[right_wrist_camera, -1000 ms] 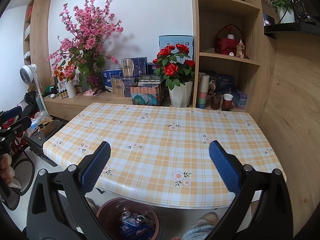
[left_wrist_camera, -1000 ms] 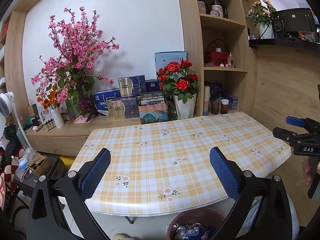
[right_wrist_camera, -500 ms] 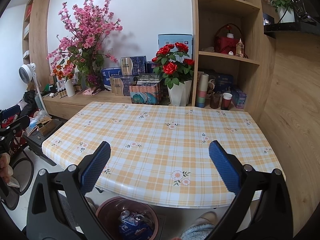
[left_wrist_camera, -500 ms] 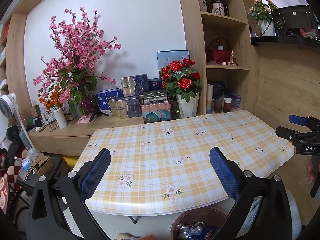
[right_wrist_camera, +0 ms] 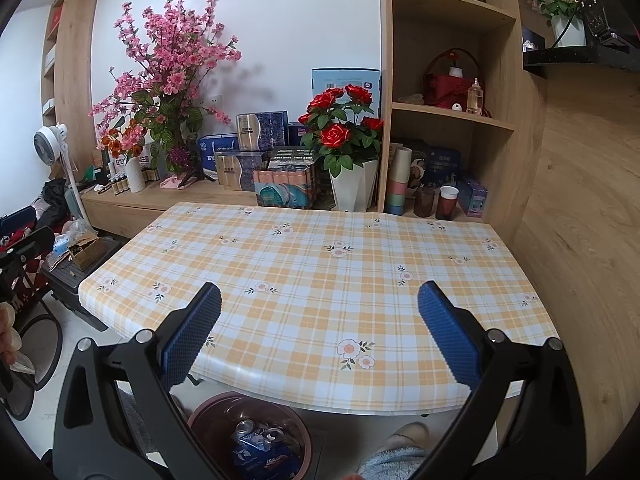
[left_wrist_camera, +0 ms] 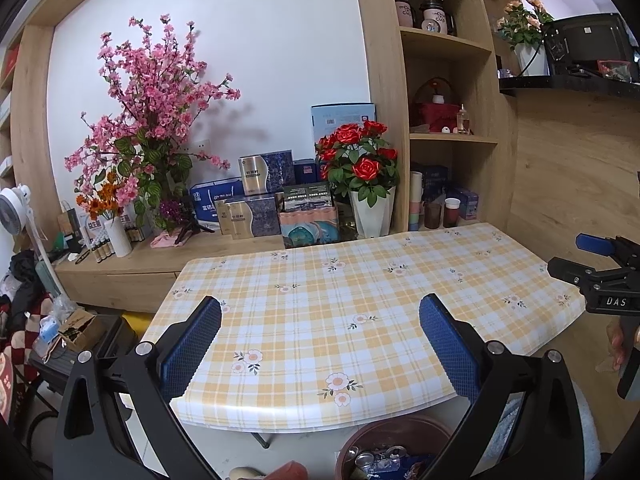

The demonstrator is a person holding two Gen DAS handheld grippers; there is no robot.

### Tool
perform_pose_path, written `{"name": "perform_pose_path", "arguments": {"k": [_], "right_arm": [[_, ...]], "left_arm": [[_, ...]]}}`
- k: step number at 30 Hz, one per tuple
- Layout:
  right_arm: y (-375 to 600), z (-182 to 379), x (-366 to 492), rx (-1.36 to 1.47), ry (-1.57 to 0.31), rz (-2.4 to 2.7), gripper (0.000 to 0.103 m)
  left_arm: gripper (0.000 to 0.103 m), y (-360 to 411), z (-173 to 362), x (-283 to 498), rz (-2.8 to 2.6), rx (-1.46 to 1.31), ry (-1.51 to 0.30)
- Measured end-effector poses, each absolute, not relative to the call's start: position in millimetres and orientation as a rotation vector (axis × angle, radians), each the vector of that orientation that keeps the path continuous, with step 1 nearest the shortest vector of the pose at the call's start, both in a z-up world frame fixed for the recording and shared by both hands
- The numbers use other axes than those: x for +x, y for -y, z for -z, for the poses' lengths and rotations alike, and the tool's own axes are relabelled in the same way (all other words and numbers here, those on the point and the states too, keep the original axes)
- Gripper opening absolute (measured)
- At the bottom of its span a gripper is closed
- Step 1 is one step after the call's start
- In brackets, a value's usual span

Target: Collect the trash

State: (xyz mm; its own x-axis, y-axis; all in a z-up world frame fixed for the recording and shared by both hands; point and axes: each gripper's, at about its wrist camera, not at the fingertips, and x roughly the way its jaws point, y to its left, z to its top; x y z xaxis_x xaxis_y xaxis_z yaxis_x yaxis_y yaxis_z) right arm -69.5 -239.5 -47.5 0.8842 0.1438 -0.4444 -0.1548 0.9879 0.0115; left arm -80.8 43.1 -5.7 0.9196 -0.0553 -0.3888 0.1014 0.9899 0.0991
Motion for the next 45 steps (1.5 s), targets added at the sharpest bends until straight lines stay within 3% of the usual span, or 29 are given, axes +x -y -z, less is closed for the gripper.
{"name": "perform_pose_path", "arguments": {"k": [45], "right_arm": [[231.7, 52.8, -70.2, -0.03, -0.485, -0.158, 0.097]], "left_arm": [[0.097, -43.0, 12.6, -81.2, 0.06, 0.14, -0.41]]}}
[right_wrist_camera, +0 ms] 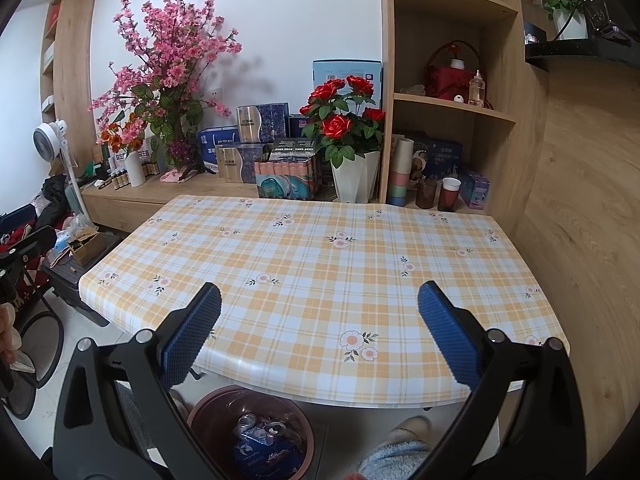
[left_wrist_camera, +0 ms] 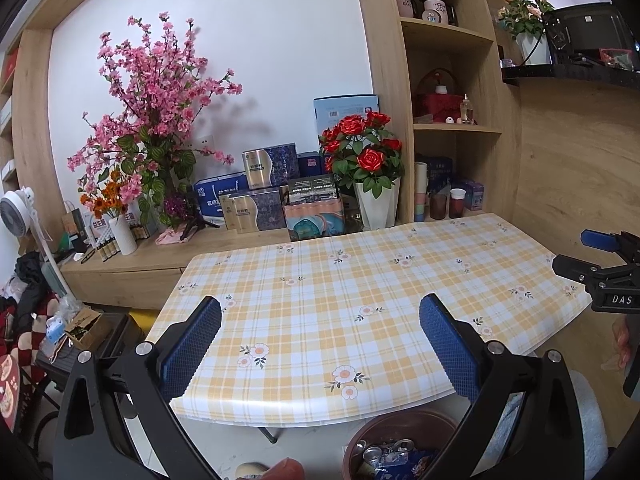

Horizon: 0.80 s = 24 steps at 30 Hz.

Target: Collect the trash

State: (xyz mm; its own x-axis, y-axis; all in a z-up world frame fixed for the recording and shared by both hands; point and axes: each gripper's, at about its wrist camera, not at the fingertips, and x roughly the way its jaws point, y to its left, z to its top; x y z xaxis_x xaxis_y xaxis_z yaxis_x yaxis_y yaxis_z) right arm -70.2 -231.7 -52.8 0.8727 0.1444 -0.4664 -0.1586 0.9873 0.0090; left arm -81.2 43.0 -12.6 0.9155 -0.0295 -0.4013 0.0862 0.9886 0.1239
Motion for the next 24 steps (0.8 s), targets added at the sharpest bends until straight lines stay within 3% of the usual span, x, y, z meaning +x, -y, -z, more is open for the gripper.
{"name": "perform_pose_path", "arguments": {"k": [24], "right_arm": [[231.5, 52.8, -70.0, -0.031, -0.484, -0.156, 0.097]], "left_arm": [[0.097, -44.2, 13.9, -82.3, 0.059, 0.141, -0.401]]}}
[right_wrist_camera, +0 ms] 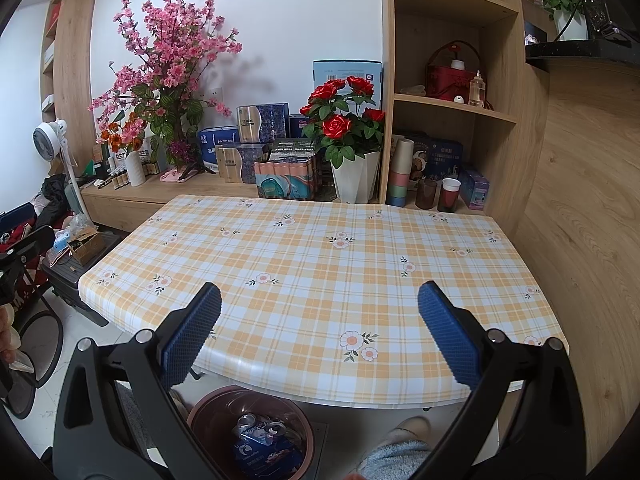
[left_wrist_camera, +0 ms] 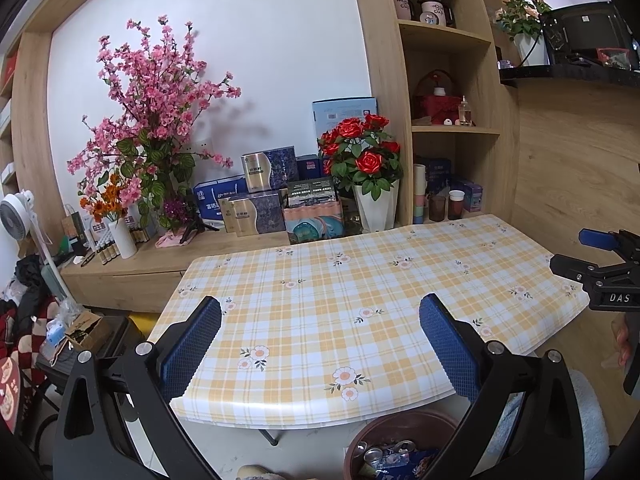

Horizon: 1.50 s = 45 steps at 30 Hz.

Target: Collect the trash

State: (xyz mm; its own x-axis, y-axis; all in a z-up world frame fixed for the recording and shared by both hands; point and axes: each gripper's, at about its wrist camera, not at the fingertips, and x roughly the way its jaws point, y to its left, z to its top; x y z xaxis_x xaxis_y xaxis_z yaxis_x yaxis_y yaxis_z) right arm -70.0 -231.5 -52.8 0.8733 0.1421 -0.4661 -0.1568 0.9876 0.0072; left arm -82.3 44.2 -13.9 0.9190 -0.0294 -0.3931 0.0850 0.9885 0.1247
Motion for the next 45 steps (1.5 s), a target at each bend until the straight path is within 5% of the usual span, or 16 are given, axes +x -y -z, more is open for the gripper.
{"name": "perform_pose_path", "arguments": {"k": [45], "right_arm": [[230.7, 45.8, -71.4, -0.039, -0.468, -0.149, 0.097]], "left_arm": [[0.097, -45.4, -0.4, -84.8, 0.033, 0.159, -0.387]]}}
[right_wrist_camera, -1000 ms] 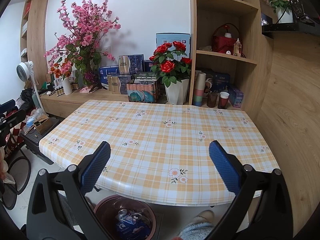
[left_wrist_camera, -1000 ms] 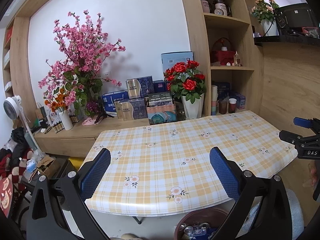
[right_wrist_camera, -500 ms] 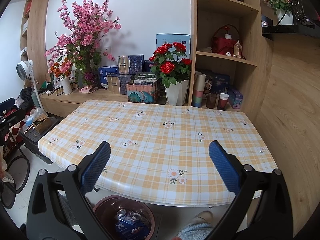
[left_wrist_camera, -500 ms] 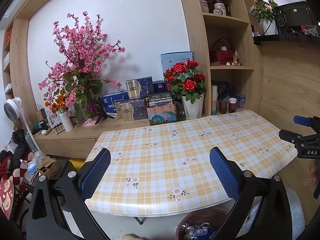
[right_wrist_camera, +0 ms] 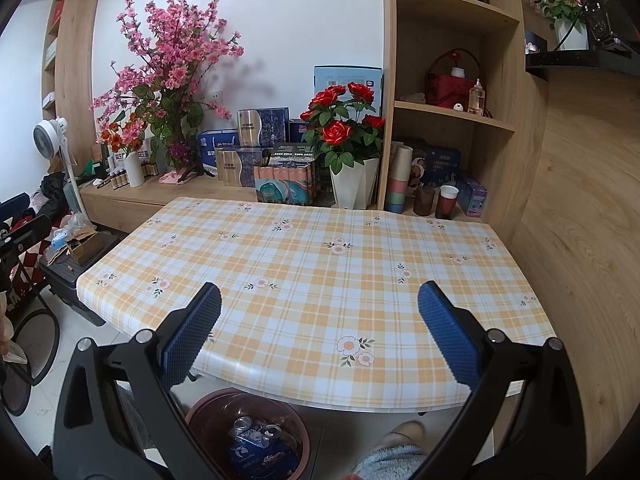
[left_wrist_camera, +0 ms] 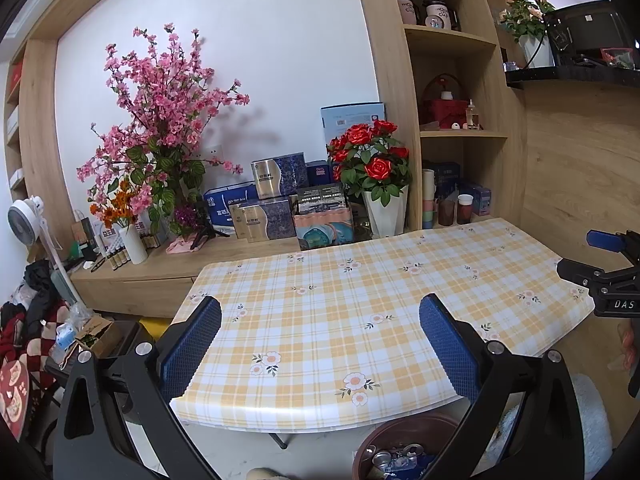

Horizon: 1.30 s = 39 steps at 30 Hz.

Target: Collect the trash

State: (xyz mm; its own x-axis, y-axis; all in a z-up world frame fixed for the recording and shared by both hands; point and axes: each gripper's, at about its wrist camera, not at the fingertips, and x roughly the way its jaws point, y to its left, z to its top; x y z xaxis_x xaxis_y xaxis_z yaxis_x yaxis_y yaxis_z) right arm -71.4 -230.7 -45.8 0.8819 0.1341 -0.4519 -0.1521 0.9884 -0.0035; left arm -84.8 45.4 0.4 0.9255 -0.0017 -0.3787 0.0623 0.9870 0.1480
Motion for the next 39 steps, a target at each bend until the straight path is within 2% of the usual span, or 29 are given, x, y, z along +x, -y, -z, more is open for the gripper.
{"name": "perform_pose_path", "arguments": {"k": [39], "right_arm": [[229.6, 54.6, -75.8, -0.041, -0.468, -0.148, 0.097]], "left_arm": [[0.097, -48.6, 4.5, -86.4, 0.004, 0.126, -0.391]]}}
